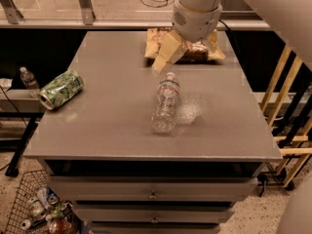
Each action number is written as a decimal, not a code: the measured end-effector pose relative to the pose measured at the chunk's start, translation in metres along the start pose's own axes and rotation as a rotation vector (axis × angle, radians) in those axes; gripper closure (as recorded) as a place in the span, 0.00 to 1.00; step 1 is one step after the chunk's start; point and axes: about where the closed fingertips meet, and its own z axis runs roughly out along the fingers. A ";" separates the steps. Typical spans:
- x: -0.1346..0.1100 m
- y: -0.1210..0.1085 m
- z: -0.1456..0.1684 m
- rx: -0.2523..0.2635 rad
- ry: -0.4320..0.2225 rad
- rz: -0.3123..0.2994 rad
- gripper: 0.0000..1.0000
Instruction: Place water bottle upright
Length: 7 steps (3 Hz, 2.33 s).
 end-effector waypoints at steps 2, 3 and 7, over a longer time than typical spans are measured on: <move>-0.008 0.000 0.001 0.001 -0.030 0.083 0.00; -0.013 0.004 0.008 -0.015 -0.033 0.132 0.00; 0.019 0.029 0.082 -0.108 0.135 0.341 0.00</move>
Offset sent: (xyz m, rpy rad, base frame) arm 0.0055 0.0033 0.0000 0.0248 -0.0164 -0.0799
